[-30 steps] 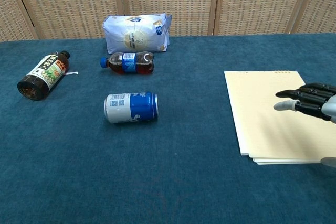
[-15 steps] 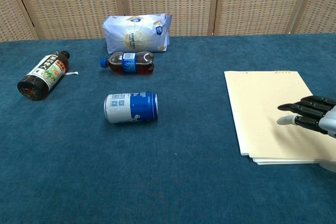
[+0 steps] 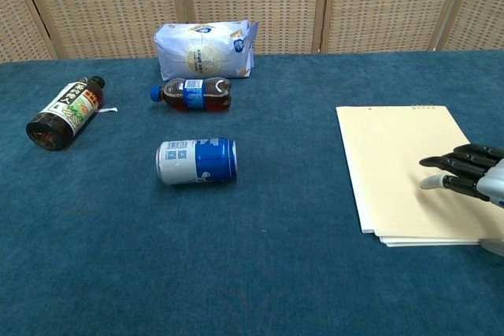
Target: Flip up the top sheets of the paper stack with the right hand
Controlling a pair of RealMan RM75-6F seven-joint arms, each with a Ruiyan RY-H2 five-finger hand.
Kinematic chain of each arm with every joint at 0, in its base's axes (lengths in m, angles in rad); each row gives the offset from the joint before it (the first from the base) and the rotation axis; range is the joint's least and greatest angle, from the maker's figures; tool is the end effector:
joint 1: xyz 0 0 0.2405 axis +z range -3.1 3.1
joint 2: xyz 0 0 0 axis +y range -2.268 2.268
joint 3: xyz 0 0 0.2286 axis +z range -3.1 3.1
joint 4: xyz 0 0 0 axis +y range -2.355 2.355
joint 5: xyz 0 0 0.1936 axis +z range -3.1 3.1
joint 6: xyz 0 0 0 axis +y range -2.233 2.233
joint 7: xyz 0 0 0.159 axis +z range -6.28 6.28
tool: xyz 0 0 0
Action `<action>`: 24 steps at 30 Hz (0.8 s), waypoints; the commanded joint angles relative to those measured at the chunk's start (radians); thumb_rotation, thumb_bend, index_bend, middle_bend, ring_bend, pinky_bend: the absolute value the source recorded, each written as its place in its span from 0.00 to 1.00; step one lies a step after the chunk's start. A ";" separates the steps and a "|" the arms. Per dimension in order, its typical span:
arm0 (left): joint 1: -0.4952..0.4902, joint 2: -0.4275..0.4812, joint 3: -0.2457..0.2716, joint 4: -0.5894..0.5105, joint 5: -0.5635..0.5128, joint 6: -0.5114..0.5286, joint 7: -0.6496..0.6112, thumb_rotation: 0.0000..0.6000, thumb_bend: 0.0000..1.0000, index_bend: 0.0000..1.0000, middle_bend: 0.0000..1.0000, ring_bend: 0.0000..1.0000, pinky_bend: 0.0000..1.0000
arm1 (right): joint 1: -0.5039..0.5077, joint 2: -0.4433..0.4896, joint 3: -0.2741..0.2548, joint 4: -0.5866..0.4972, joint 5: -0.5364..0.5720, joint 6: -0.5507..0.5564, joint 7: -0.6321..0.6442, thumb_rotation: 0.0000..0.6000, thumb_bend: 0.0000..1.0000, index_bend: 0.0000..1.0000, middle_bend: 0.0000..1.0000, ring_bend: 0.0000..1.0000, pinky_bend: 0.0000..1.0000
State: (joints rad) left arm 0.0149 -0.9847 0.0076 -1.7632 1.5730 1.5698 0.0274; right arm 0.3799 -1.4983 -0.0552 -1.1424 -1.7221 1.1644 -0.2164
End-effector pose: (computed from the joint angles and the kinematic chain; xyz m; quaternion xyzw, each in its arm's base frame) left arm -0.2674 0.1536 0.1869 -0.5925 -0.3912 -0.3777 0.5944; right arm -0.2602 -0.2447 0.0140 0.8283 -0.2126 0.2709 0.4420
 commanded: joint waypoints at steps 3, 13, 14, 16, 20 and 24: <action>-0.001 0.001 0.000 -0.001 0.000 -0.002 0.001 1.00 0.00 0.00 0.00 0.00 0.00 | 0.003 -0.005 0.001 0.009 0.013 -0.008 -0.011 1.00 0.36 0.13 0.02 0.00 0.00; -0.002 -0.001 0.002 -0.002 0.000 -0.005 0.006 1.00 0.00 0.00 0.00 0.00 0.00 | 0.008 -0.013 0.000 0.016 0.029 -0.013 -0.053 1.00 0.37 0.13 0.02 0.00 0.00; -0.002 -0.001 0.002 -0.002 0.000 -0.005 0.006 1.00 0.00 0.00 0.00 0.00 0.00 | 0.010 -0.017 0.004 0.019 0.032 -0.014 -0.059 1.00 0.38 0.14 0.03 0.00 0.00; -0.002 -0.001 0.002 -0.003 -0.001 -0.005 0.005 1.00 0.00 0.00 0.00 0.00 0.00 | 0.016 -0.038 0.025 0.037 0.043 -0.003 -0.081 1.00 0.41 0.15 0.06 0.00 0.00; -0.003 -0.001 0.002 -0.002 -0.002 -0.007 0.005 1.00 0.00 0.00 0.00 0.00 0.00 | 0.023 -0.088 0.047 0.101 0.046 0.026 -0.112 1.00 0.47 0.19 0.12 0.02 0.05; -0.003 -0.001 0.002 -0.002 -0.003 -0.007 0.004 1.00 0.00 0.00 0.00 0.00 0.00 | 0.030 -0.113 0.055 0.136 0.041 0.047 -0.111 1.00 0.52 0.23 0.17 0.09 0.13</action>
State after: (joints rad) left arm 0.0117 -0.9858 0.0093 -1.7654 1.5701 1.5624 0.0313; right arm 0.4056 -1.6017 -0.0053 -1.0176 -1.6788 1.2016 -0.3265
